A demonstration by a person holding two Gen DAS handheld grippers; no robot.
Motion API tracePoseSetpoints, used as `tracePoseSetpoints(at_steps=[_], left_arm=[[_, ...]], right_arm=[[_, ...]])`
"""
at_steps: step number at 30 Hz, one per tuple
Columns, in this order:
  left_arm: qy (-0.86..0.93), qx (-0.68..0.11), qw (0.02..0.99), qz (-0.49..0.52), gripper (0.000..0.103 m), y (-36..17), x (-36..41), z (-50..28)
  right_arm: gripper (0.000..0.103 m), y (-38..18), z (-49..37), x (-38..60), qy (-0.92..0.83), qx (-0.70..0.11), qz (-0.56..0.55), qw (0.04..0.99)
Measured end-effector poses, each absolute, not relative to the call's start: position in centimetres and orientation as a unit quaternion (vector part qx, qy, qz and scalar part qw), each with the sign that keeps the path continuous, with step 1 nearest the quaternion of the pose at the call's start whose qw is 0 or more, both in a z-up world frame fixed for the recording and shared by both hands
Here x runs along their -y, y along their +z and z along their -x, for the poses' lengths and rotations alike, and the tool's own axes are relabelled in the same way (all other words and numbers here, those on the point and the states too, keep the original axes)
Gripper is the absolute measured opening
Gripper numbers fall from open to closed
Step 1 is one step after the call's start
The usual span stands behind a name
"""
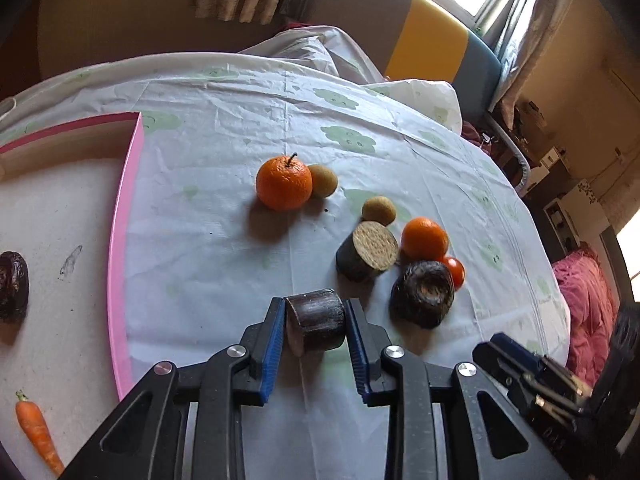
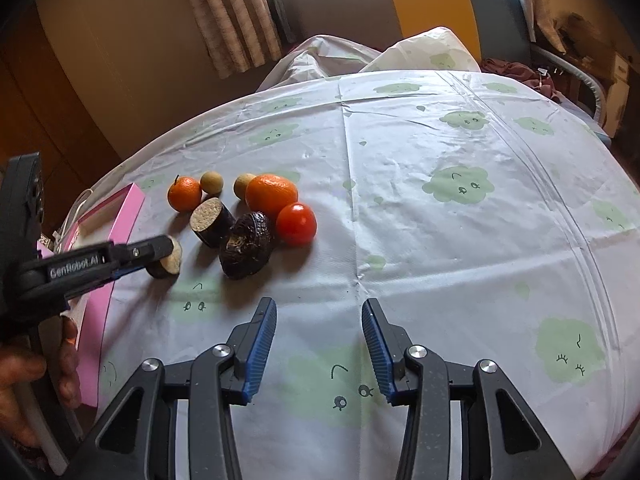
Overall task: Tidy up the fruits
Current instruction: 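Lift the slice with the left gripper while the right gripper grasps the red tomato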
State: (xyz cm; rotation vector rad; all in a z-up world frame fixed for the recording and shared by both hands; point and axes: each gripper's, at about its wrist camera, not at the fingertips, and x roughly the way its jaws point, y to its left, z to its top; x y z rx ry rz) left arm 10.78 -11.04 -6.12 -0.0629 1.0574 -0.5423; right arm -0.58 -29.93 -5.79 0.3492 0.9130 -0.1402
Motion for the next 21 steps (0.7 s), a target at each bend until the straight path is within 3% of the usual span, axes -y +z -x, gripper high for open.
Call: tracePoseSetpoints(at_steps=[10,15,21], left_arm=[[-0.253,-0.498,0.829,0.014,0.029,-7.1,11.9,-10.6],[-0.250,-0.503,0.827,0.033,0.030,-7.0,11.4,-10.8],[-0.242,-0.507,0.826,0.039,0.041,-6.8,11.1,-11.4]], right_arm=[[0.033,-4.8,-1.7,30.8,-0.056,-0.430,-0.205,0.877],[0.035,-4.1,-2.8,30.5,-0.037,-0.427,-0.212,0.878],[0.037,-5.5,-3.8,29.2,-0.007,-0.444,-0.230,0.866]])
